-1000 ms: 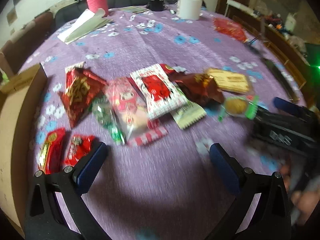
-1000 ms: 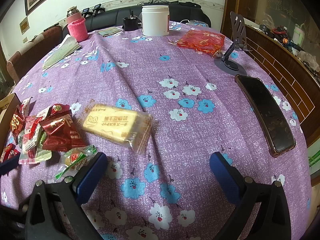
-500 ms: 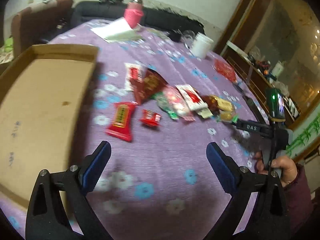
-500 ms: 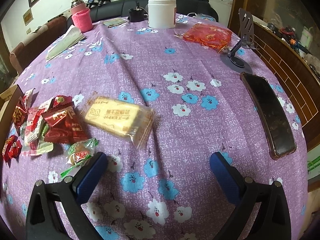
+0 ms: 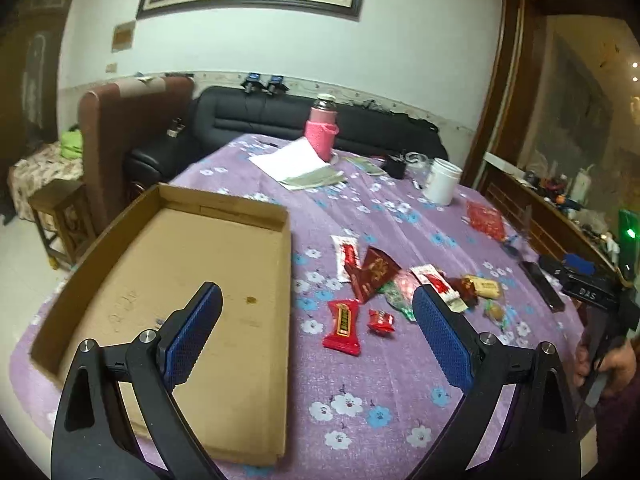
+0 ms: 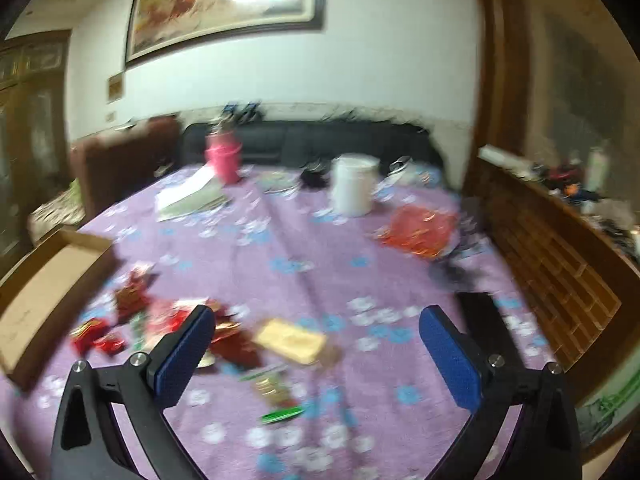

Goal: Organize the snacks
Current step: 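Move left tool toward red snack bar while right tool approaches white-red packet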

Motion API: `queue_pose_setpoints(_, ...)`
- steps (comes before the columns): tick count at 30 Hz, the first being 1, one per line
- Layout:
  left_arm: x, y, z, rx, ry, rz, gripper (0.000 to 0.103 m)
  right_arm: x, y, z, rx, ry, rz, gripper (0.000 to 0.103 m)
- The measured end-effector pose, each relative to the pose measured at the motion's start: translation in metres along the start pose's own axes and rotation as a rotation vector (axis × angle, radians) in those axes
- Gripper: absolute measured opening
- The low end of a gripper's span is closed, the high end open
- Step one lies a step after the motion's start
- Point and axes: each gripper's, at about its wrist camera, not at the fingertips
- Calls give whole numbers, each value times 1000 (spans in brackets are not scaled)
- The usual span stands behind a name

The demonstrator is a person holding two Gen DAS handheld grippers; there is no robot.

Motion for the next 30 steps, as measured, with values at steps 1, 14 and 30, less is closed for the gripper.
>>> queue_pose_setpoints(1,4,-1,-2,11,17,-4,97,8,6,2,4,64,40,103)
queue_pose_setpoints(14,22,-34,-17,134,154,-167,79,86,93,3,-71,292,303,69)
queue_pose_setpoints(30,53,-44,-18,174,252,-167,79,137,91,-2,-17,382,308,34)
Point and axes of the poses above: each gripper's, at about its wrist camera, not at the fingertips, and x roughly the way its jaws point, y to its left, z to its top, and after that the axes turned 3 degrees about z, right-handed
